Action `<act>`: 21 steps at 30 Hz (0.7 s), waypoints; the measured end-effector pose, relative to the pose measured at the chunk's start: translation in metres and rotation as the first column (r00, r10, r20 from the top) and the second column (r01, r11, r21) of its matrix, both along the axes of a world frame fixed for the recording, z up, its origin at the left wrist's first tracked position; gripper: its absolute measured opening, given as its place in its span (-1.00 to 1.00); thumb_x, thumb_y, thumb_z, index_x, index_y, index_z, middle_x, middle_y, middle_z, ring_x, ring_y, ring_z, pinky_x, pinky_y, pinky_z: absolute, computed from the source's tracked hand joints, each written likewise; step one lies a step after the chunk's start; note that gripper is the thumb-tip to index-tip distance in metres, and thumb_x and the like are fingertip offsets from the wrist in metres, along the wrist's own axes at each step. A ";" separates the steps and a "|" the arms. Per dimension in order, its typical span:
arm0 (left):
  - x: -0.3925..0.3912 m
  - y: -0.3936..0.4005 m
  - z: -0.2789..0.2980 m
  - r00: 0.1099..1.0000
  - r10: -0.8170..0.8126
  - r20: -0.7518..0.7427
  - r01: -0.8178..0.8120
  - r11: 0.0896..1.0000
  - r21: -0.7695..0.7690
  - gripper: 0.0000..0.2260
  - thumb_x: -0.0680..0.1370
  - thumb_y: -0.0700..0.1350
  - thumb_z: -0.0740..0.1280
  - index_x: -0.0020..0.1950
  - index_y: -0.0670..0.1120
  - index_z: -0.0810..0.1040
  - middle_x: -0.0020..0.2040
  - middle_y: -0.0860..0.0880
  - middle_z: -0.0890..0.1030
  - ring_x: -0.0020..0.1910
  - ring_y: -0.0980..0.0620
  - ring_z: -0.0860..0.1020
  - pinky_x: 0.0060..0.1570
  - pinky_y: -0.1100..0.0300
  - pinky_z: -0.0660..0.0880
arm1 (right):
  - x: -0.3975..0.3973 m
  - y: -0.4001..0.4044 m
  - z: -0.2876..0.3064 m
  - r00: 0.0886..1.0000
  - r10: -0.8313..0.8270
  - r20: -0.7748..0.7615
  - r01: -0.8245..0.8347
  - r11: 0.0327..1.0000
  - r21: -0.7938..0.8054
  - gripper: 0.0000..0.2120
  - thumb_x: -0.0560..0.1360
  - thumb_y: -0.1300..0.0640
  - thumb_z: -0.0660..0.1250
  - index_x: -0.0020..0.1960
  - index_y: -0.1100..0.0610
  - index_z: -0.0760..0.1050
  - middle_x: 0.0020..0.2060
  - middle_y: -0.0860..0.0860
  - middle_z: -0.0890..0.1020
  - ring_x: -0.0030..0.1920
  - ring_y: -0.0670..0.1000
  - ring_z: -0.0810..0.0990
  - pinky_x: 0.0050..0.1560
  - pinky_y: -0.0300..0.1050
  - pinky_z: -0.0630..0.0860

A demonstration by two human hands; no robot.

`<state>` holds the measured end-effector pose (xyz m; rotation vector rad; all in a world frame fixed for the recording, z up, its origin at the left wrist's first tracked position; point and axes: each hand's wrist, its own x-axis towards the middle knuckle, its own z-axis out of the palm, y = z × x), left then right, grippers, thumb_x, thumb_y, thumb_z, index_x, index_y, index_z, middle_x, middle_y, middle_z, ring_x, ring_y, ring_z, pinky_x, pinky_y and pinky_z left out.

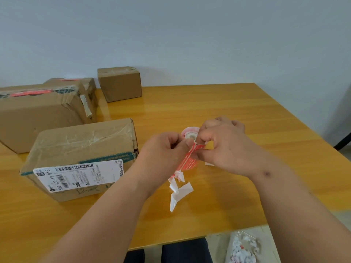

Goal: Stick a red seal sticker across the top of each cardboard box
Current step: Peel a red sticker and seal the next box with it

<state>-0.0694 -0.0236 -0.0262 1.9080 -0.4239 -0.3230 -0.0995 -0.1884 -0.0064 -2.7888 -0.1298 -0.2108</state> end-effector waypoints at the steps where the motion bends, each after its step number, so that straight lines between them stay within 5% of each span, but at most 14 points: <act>1: 0.000 0.001 0.002 1.000 -0.001 0.007 0.001 1.000 -0.001 -0.75 0.57 0.11 0.31 -0.17 -0.02 0.61 -0.17 -0.22 0.64 -0.32 -0.13 0.54 -0.25 -0.02 0.54 | 0.000 -0.001 0.000 1.000 0.000 0.004 0.000 1.000 0.010 -0.84 0.41 -0.07 0.46 -0.18 0.02 0.61 -0.06 -0.15 0.51 0.16 -0.03 0.32 0.23 0.01 0.09; 8: 0.004 0.004 0.004 0.999 -0.034 0.040 0.032 0.998 0.054 -0.82 0.56 0.00 0.36 -0.17 -0.05 0.64 -0.21 -0.24 0.59 -0.38 0.05 0.40 -0.35 0.17 0.37 | 0.003 -0.001 -0.001 1.000 -0.005 0.008 0.005 0.999 0.035 -0.78 0.40 -0.11 0.45 -0.20 0.04 0.61 -0.07 -0.14 0.52 0.12 -0.03 0.33 0.24 0.05 0.13; 16: 0.005 -0.001 -0.005 0.996 0.033 -0.078 -0.038 0.998 -0.059 -0.81 0.58 -0.05 0.34 -0.18 -0.10 0.61 -0.16 -0.21 0.66 -0.12 -0.29 0.61 -0.07 -0.20 0.57 | 0.001 0.003 -0.004 0.998 -0.015 0.065 0.011 0.998 0.063 -0.82 0.42 -0.03 0.46 -0.28 0.03 0.56 -0.11 -0.11 0.55 0.08 -0.02 0.36 0.26 0.07 0.12; 21: 0.005 -0.003 -0.006 0.989 0.057 -0.133 -0.068 0.994 -0.080 -0.79 0.59 -0.03 0.33 -0.22 -0.06 0.60 -0.17 -0.18 0.67 -0.07 -0.27 0.63 -0.01 -0.24 0.55 | -0.002 0.005 -0.002 0.998 -0.005 0.069 0.000 0.997 0.073 -0.82 0.42 0.01 0.46 -0.32 -0.01 0.54 -0.15 -0.19 0.52 0.10 -0.05 0.35 0.27 0.05 0.10</act>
